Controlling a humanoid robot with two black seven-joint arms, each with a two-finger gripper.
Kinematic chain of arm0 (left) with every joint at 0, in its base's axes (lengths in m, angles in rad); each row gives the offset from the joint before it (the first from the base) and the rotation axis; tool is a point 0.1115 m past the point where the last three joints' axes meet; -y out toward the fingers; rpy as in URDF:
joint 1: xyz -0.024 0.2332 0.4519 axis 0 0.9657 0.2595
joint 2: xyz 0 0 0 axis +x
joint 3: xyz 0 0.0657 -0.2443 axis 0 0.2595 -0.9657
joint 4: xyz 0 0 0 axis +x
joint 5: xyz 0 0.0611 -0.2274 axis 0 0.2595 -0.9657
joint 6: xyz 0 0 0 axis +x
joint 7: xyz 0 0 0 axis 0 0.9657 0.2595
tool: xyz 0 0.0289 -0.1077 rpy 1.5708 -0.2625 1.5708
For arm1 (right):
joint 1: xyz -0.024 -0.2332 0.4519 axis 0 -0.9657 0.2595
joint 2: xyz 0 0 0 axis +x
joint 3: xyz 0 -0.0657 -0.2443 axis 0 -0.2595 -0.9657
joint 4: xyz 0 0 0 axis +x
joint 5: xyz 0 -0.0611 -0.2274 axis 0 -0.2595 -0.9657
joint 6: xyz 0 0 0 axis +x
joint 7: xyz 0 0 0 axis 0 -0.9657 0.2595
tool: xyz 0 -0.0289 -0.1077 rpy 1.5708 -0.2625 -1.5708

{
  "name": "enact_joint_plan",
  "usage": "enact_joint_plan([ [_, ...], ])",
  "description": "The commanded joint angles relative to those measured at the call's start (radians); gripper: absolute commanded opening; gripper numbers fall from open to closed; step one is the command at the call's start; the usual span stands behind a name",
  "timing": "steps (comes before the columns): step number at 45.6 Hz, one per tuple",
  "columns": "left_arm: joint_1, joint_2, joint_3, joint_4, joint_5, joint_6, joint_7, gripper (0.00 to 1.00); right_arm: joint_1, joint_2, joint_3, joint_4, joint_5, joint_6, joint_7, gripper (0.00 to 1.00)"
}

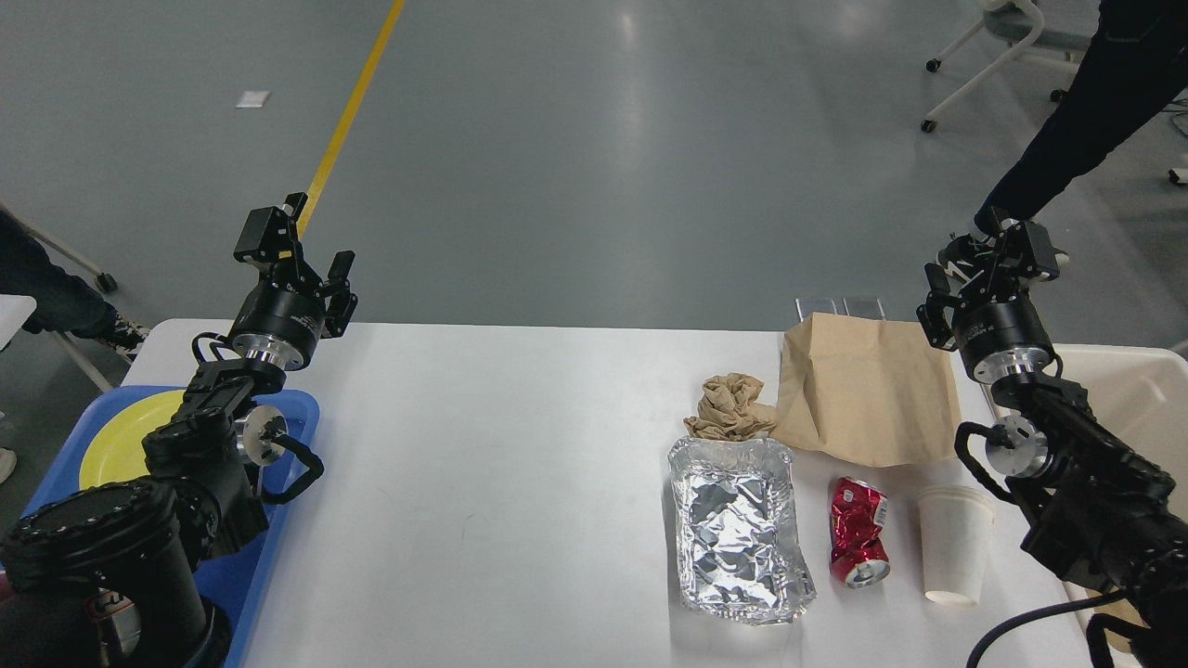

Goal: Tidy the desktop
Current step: 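Raise the right gripper out of the bin and swing it over the table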

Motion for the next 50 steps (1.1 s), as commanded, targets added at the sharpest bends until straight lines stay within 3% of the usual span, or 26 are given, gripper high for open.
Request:
enact_joint_plan([
  [1,0.0,0.0,0.0,0.0,0.0,0.0,0.0,0.96,0.025,0.0,-0.072,0.003,-0.018,0.003,-0.003,1.0],
  [14,0.0,0.0,0.0,0.0,0.0,0.0,0.0,0.96,0.247,-0.058,-0.809,0.071,-0.015,-0.011,-0.022,1.0],
  [18,0.0,0.0,0.0,0.0,0.0,0.0,0.0,0.96,0.332,-0.058,-1.033,0.072,-0.009,-0.011,-0.057,1.0],
  [22,0.0,0.0,0.0,0.0,0.0,0.0,0.0,0.96,0.412,-0.058,-1.236,0.074,-0.011,0.004,-0.141,1.0],
  [28,0.0,0.0,0.0,0.0,0.0,0.0,0.0,0.96,0.559,-0.051,-1.553,0.15,-0.007,0.049,-0.327,1.0],
  [31,0.0,0.0,0.0,0.0,0.0,-0.001,0.0,0.96,0.632,-0.037,-1.696,0.195,-0.004,0.058,-0.371,1.0],
  [40,0.0,0.0,0.0,0.0,0.0,-0.001,0.0,0.96,0.806,-0.002,-1.949,0.328,-0.004,0.111,-0.373,1.0],
  [50,0.0,0.0,0.0,0.0,0.0,0.0,0.0,0.96,1.056,0.021,-2.057,0.538,0.0,0.407,-0.372,1.0],
])
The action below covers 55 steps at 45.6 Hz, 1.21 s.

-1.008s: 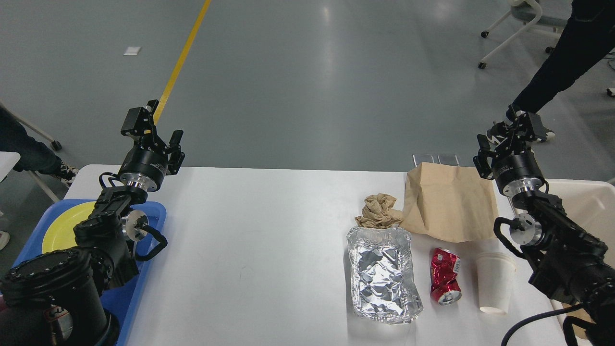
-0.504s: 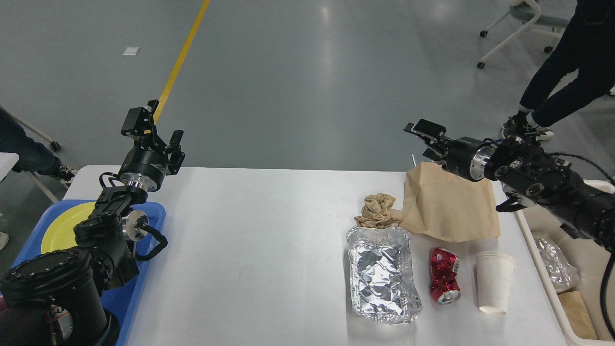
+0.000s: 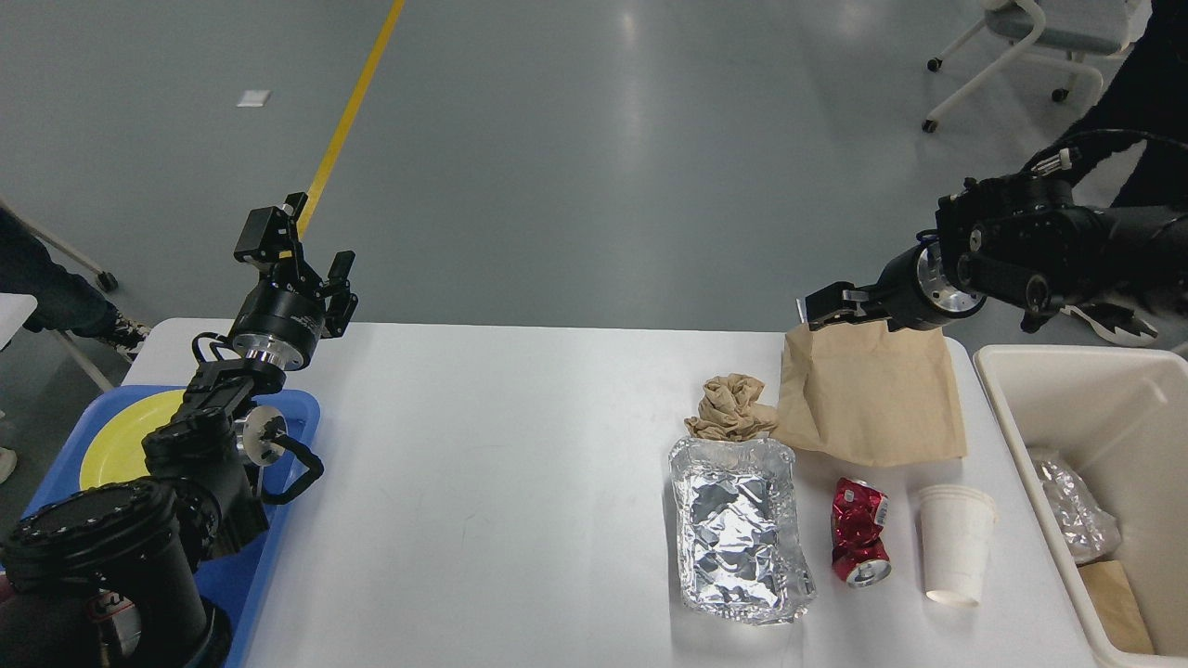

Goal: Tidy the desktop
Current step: 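Raise the right gripper out of the bin and swing it over the table, then lower the right gripper onto the crumpled foil wrapper and grasp it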

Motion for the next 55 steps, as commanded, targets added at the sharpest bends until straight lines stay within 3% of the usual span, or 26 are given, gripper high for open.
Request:
enact_joint_plan([
  [1,0.0,0.0,0.0,0.0,0.0,0.0,0.0,0.96,0.14,0.024,-0.035,0.112,0.001,0.18,0.0,1.0],
  [8,0.0,0.0,0.0,0.0,0.0,0.001,0.0,0.96,0.265,0.117,-0.078,0.168,0.0,0.359,-0.001,1.0],
  [11,0.0,0.0,0.0,0.0,0.0,0.0,0.0,0.96,0.301,0.194,-0.141,0.189,0.001,0.382,0.001,1.0],
  [33,0.0,0.0,0.0,0.0,0.0,0.001,0.0,0.96,-0.154,0.162,-0.075,0.096,0.005,0.17,-0.002,1.0],
  [55,0.0,0.0,0.0,0.0,0.0,0.001,0.0,0.96,-0.327,0.127,0.023,0.013,0.123,0.002,-0.014,1.0],
])
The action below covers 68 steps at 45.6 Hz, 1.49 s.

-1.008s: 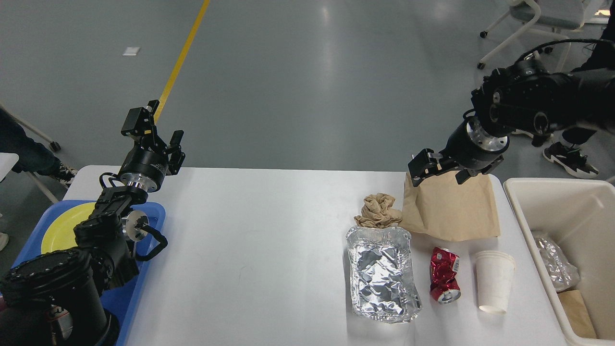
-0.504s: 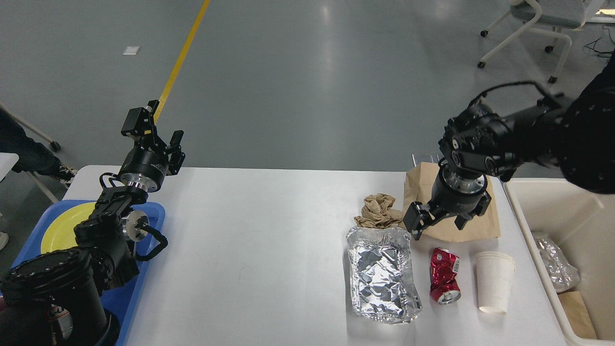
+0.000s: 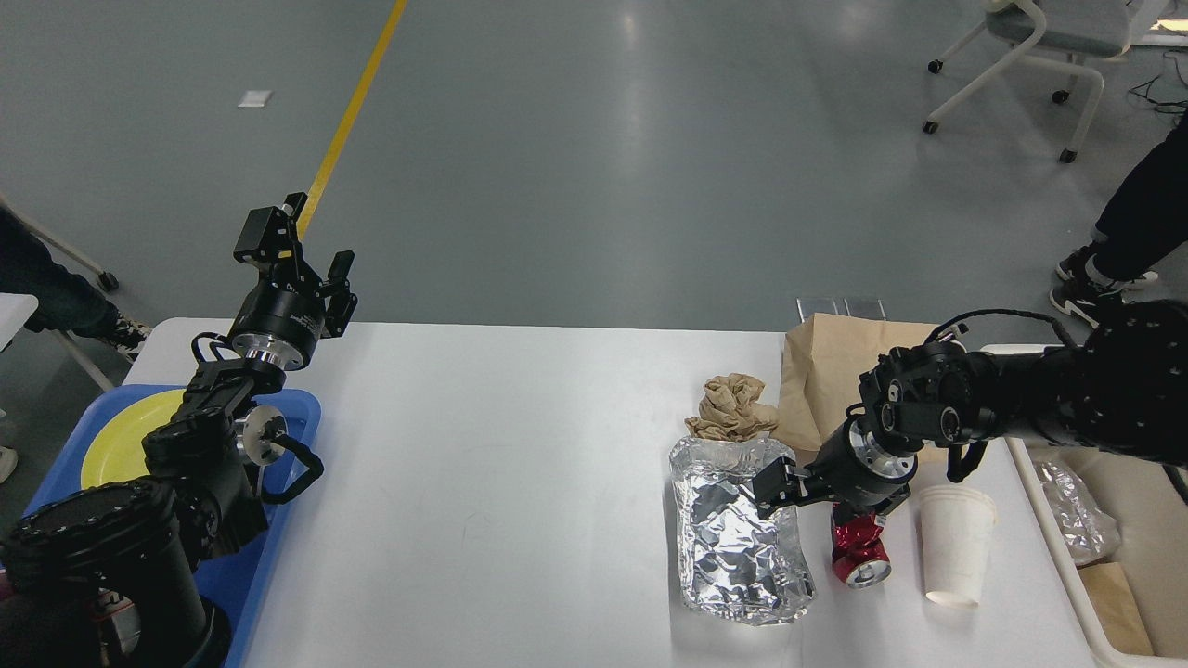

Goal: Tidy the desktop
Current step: 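Lower the right gripper onto the crumpled foil wrapper and grasp it, then lift the foil wrapper and carry it over the white bin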

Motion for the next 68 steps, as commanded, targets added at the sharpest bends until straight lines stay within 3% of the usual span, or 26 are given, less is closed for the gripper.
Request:
enact_joint_plan([
  [1,0.0,0.0,0.0,0.0,0.0,0.001,0.0,0.96,-0.021,0.002,0.001,-0.009,0.007,-0.043,-0.001,1.0],
  [6,0.0,0.0,0.0,0.0,0.0,0.001,0.0,0.96,-0.032,0.004,-0.001,-0.009,0.007,-0.076,-0.007,1.0],
  [8,0.0,0.0,0.0,0.0,0.0,0.001,0.0,0.96,-0.035,0.004,-0.001,-0.009,0.007,-0.079,-0.016,0.93],
  [10,0.0,0.0,0.0,0.0,0.0,-0.001,0.0,0.96,-0.036,0.004,-0.001,-0.007,0.007,-0.08,-0.025,0.78],
  [15,0.0,0.0,0.0,0.0,0.0,0.001,0.0,0.96,-0.044,0.004,-0.001,-0.005,0.007,-0.08,-0.057,0.29],
  [18,0.0,0.0,0.0,0.0,0.0,0.001,0.0,0.96,-0.05,0.002,0.001,-0.007,0.008,-0.083,-0.067,0.14],
  [29,0.0,0.0,0.0,0.0,0.0,0.001,0.0,0.96,-0.073,-0.001,0.005,-0.009,0.008,-0.151,-0.067,0.14],
  [31,0.0,0.0,0.0,0.0,0.0,0.001,0.0,0.96,-0.075,-0.001,0.005,-0.009,0.01,-0.152,-0.067,0.12],
  [33,0.0,0.0,0.0,0.0,0.0,0.001,0.0,0.96,-0.075,-0.001,0.007,-0.009,0.01,-0.151,-0.067,0.0],
  [42,0.0,0.0,0.0,0.0,0.0,0.001,0.0,0.96,-0.056,-0.005,0.034,0.004,0.01,-0.119,-0.067,0.0],
  [59,0.0,0.0,0.0,0.0,0.0,0.001,0.0,0.96,0.06,-0.172,0.177,0.063,0.008,0.084,-0.068,0.0],
  [68,0.0,0.0,0.0,0.0,0.0,0.001,0.0,0.96,0.261,-0.301,0.179,0.154,0.008,0.162,-0.067,0.0],
])
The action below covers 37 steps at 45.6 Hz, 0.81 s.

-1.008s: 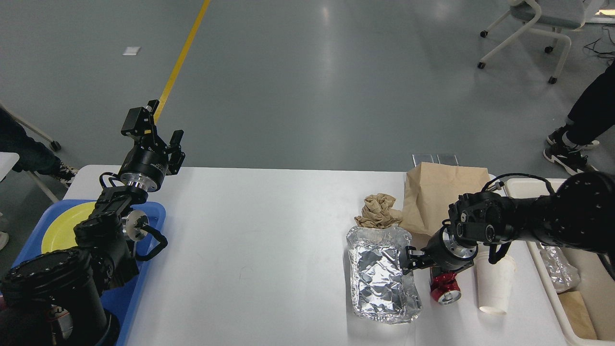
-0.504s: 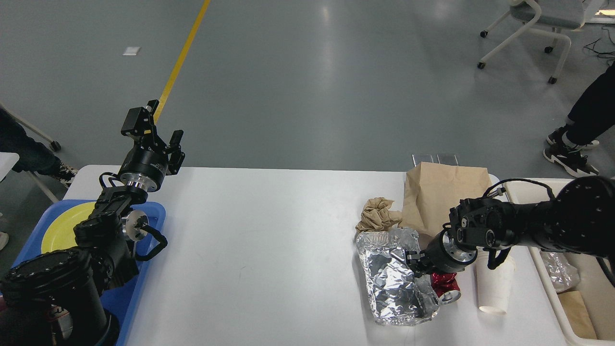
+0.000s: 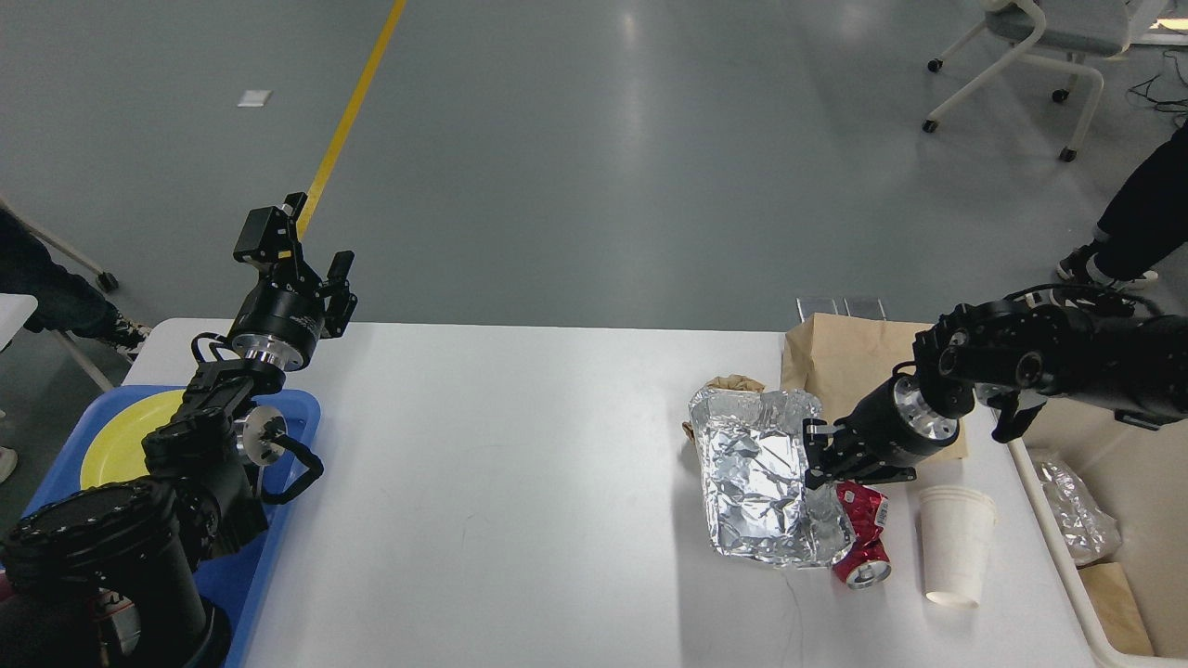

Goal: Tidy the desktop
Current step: 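Lift the foil wrapper and carry it over the white bin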

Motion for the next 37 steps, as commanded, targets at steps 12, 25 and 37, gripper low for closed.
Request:
enact_joint_plan([
  [12,0.0,0.0,0.0,0.0,0.0,0.0,0.0,0.96,0.419,-0.24,-0.025,0.049,-0.006,0.13,0.001,0.0],
  [25,0.0,0.0,0.0,0.0,0.0,0.0,0.0,0.96,0.484,-0.284,-0.136,-0.008,-0.011,0.104,0.001,0.0],
  [37,0.0,0.0,0.0,0.0,0.0,0.0,0.0,0.96,0.099,-0.356,-0.133,-0.146,0.006,-0.229,0.001,0.0],
])
